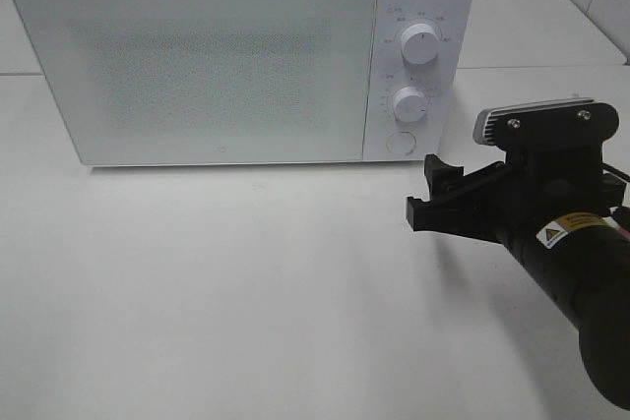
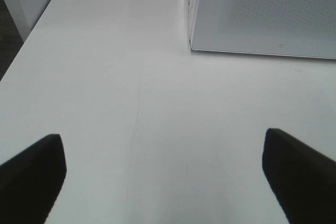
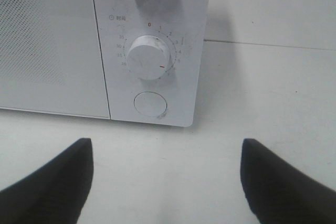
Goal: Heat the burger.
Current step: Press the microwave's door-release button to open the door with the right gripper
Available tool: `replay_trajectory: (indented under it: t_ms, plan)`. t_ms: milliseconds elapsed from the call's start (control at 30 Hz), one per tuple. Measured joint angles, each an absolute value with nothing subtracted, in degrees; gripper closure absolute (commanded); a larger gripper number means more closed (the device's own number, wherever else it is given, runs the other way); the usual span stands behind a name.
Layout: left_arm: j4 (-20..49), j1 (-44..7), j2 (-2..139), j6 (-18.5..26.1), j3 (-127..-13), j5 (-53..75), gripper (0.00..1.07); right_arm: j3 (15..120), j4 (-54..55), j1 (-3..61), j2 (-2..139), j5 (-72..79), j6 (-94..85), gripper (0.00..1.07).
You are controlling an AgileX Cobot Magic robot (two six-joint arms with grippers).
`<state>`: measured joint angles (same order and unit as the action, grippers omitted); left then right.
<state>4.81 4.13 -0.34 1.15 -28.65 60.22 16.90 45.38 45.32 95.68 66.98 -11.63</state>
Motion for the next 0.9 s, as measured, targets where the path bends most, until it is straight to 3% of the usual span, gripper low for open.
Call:
replay_trajectory:
  t_ms: [500, 900]
  plan:
    - [4.8, 4.1, -0.3, 1.1, -28.6, 60.2, 0.13, 18.3, 48.6, 47.4, 95.7, 67.8, -10.6, 0.35]
    - [4.8, 4.1, -0.3, 1.1, -28.6, 60.2, 0.13, 18.3, 48.7, 47.4, 95.7, 67.8, 20.5, 0.56]
